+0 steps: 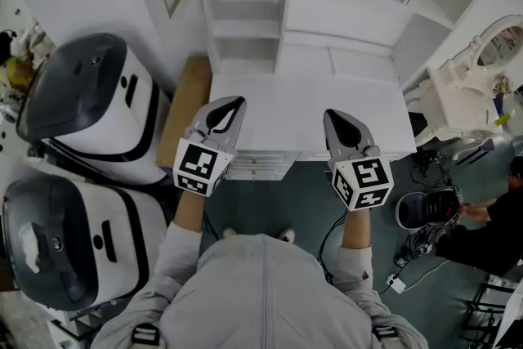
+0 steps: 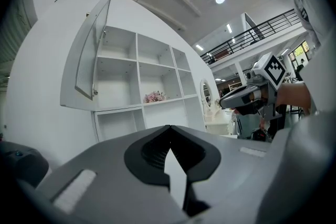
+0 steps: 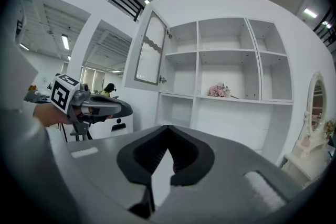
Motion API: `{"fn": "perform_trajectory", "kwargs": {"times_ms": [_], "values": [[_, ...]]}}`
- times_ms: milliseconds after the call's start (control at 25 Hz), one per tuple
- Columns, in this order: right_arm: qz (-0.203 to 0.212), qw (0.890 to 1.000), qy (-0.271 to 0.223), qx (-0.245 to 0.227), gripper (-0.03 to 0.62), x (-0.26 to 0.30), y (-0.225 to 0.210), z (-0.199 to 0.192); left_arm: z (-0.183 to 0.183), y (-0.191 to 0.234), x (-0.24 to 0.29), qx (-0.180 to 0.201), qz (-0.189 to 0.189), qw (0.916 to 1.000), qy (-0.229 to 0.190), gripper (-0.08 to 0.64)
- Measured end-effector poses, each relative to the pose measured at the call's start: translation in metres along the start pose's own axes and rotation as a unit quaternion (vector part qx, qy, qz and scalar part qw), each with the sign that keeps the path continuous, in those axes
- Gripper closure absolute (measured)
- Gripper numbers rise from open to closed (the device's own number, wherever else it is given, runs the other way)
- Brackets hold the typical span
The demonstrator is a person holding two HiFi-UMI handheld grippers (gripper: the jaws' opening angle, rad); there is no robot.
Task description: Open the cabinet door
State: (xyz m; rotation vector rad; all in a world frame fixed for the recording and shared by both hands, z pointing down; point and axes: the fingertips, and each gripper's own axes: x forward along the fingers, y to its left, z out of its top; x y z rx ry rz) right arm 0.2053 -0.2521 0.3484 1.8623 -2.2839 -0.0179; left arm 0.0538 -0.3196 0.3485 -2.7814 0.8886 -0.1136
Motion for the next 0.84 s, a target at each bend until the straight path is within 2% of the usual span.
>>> {"fn": "perform_trajectory", "kwargs": {"times_ms": [840], "values": [[0.003,1.000,0.003,0.001,0.591,0.0089,-0.0018,-0.0040,-0.0026,-0.0072,0.0110,-0.006,-0.018,0.9998,0.001,0.541]]}}
